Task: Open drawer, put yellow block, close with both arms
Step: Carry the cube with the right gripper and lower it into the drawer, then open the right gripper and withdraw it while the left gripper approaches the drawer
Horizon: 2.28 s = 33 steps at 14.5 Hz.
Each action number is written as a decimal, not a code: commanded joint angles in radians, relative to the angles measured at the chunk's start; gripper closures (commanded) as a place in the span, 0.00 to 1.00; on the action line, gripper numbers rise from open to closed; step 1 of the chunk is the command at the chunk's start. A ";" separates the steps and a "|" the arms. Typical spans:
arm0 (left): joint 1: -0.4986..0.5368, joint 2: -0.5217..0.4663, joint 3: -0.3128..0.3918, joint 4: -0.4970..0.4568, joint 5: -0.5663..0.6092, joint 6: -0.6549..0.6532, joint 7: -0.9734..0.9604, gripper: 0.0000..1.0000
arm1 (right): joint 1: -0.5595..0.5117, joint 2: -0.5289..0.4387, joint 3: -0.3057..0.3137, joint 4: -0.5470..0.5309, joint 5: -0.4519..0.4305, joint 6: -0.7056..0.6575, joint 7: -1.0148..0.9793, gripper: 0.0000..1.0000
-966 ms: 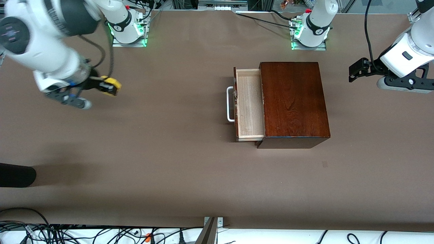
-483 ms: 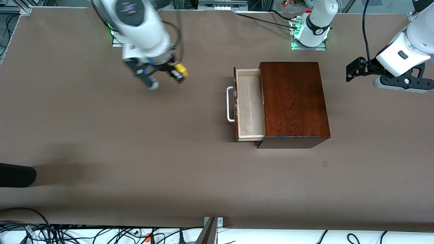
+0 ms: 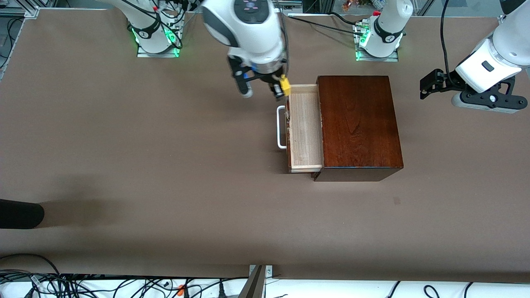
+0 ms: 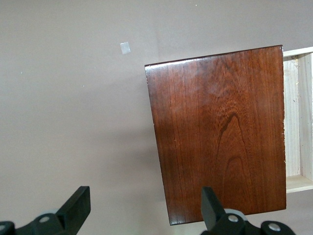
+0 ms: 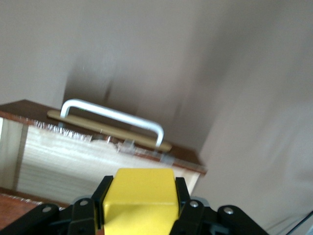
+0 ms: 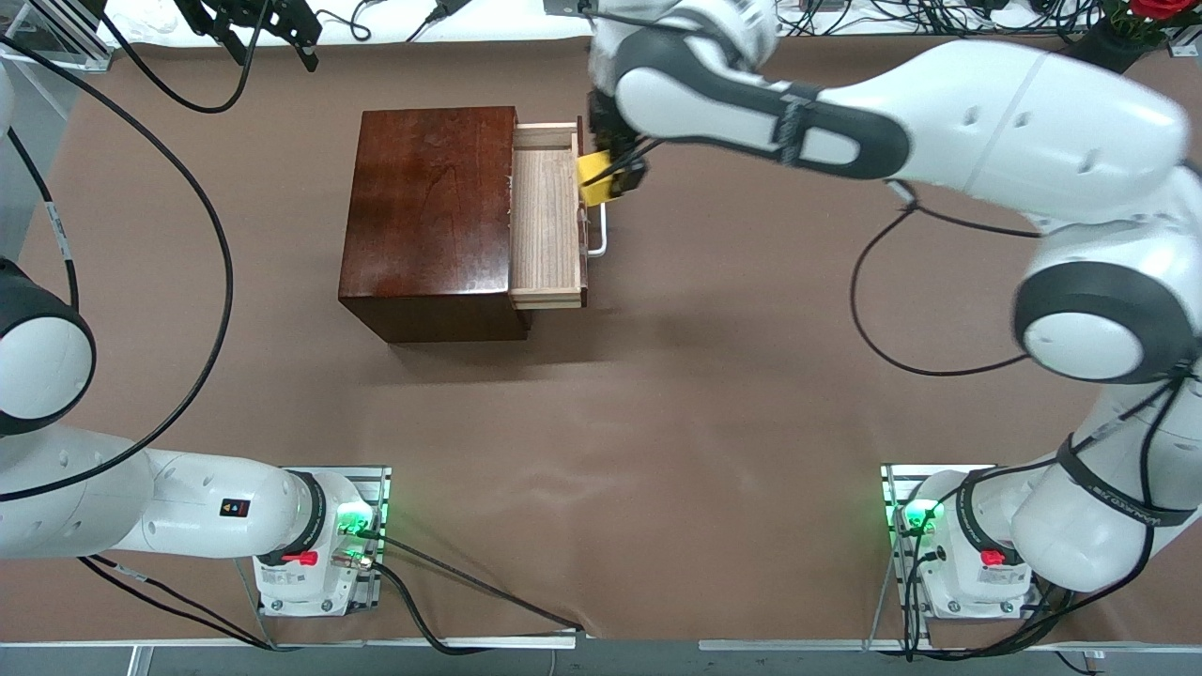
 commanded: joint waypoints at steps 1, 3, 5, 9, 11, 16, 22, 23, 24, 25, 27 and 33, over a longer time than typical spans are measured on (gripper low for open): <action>-0.001 0.003 -0.002 0.022 -0.015 -0.015 0.006 0.00 | 0.065 0.143 -0.010 0.173 -0.038 0.021 0.159 1.00; -0.001 0.005 0.000 0.022 -0.015 -0.013 0.006 0.00 | 0.085 0.183 -0.013 0.179 -0.045 0.057 0.192 1.00; 0.001 0.003 0.000 0.022 -0.016 -0.015 0.006 0.00 | 0.108 0.219 -0.042 0.179 -0.043 0.080 0.208 1.00; 0.001 0.003 0.000 0.022 -0.016 -0.016 0.006 0.00 | 0.150 0.285 -0.099 0.179 -0.043 0.153 0.233 1.00; 0.001 0.003 0.001 0.022 -0.016 -0.016 0.006 0.00 | 0.179 0.316 -0.143 0.179 -0.043 0.201 0.244 1.00; 0.001 0.003 0.001 0.022 -0.016 -0.016 0.006 0.00 | 0.187 0.339 -0.157 0.179 -0.043 0.226 0.253 0.00; 0.001 0.003 0.000 0.022 -0.016 -0.015 0.006 0.00 | 0.141 0.249 -0.147 0.256 -0.025 0.031 0.236 0.00; 0.001 0.003 0.000 0.022 -0.016 -0.016 0.006 0.00 | 0.126 0.214 -0.147 0.257 -0.025 0.002 0.212 0.00; 0.001 0.002 0.000 0.022 -0.016 -0.018 0.006 0.00 | 0.109 0.181 -0.147 0.257 -0.020 -0.038 0.161 0.00; 0.001 0.002 0.000 0.022 -0.016 -0.018 0.006 0.00 | 0.089 0.149 -0.147 0.257 -0.011 -0.076 0.094 0.00; 0.002 0.002 0.001 0.022 -0.016 -0.044 0.006 0.00 | 0.035 0.094 -0.148 0.254 0.004 -0.174 -0.119 0.00; -0.073 0.045 -0.015 0.033 -0.073 -0.124 0.018 0.00 | -0.089 -0.088 -0.277 0.158 0.017 -0.437 -0.934 0.00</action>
